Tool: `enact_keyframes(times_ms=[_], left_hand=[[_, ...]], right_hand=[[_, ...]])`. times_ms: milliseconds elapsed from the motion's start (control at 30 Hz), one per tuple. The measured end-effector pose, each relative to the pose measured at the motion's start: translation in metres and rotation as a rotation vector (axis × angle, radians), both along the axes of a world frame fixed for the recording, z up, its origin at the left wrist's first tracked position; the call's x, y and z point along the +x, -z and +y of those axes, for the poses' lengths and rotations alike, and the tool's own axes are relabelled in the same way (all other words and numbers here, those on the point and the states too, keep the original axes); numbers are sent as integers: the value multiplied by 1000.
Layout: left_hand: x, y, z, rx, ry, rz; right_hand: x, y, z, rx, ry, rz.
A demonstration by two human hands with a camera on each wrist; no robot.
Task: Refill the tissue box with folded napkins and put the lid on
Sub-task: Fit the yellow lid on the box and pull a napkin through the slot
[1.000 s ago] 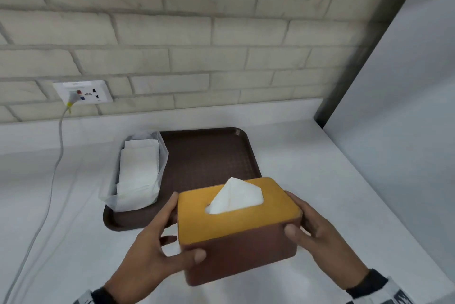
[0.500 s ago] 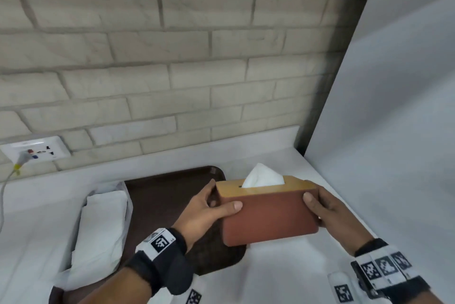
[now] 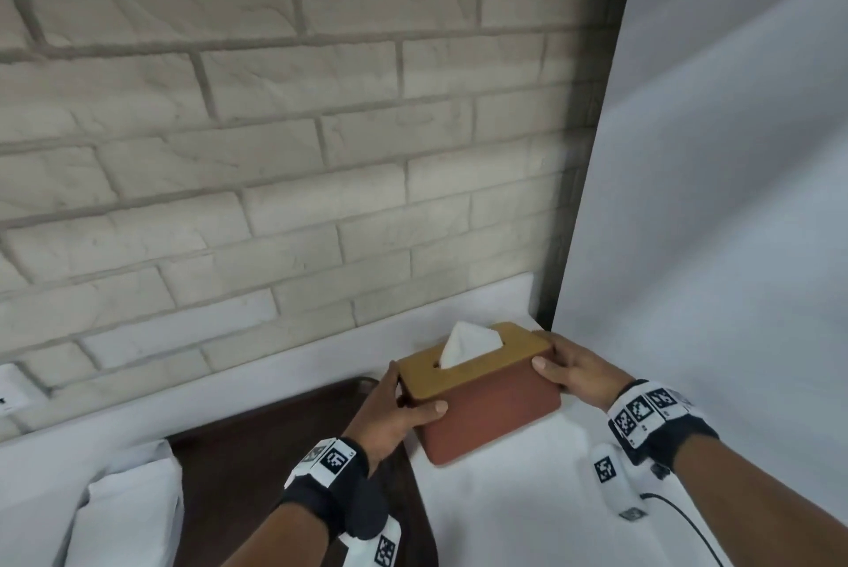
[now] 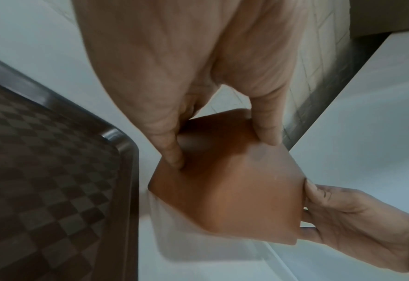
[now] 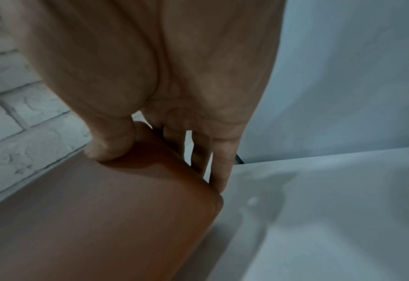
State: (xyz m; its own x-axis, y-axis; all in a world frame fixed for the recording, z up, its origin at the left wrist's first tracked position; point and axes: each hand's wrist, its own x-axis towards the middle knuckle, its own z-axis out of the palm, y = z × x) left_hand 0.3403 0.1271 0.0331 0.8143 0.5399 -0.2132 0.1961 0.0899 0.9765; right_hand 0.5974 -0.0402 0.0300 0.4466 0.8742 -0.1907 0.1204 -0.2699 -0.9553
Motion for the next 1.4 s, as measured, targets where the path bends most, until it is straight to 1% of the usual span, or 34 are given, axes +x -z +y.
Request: enact_keyframes(times_ms=[67,167,233,367,433,567,667,767,867,900,933,967,1033,1100,1133,1200,1233,1400], left_hand=[[0,8,1,17,9,-4],[2,11,4,51,16,-19],[4,13,7,87,3,-24],[4,16,13,178,-45,64],[4,13,14,220,-57,107],[6,5,13,294,-26,169],[4,4,12,403,19,237],[2,3,13,549,64,346],[2,0,12,737,46,466],[1,-1,10,816,41,497],[0,-3,6,897,50,505],[-2,-4,3,974,81,503],[-6,-10,-8,1153,219,528],[-9,-13,-19,1353,362,570],[-11,-14,-23,1400,411,592],[-11,-13,-29,1368,471,655],[-11,-13,-31,1335,484,671],[-5,-15,-33,1279,504,717]], right_hand=[[4,8,4,-27,-10,8],[3,14,6,-22,27,33],[3,15,8,-13,39,12],[4,18,10,-10,65,-29],[2,17,11,-6,40,-78],[4,20,12,-42,-5,-271],[8,26,13,-94,-21,-301],[7,29,12,-173,-45,-325],[5,24,12,-197,-33,-377],[4,22,12,-210,-34,-448],[4,20,12,-239,-51,-572],[3,18,12,-291,-90,-739],[-3,13,9,-374,-173,-1076],[-10,11,5,-330,-228,-1283],[-13,11,5,-299,-265,-1360],[-14,16,3,-264,-294,-1452],[-14,19,2,-265,-301,-1470],[-16,19,4,-344,-350,-1441]])
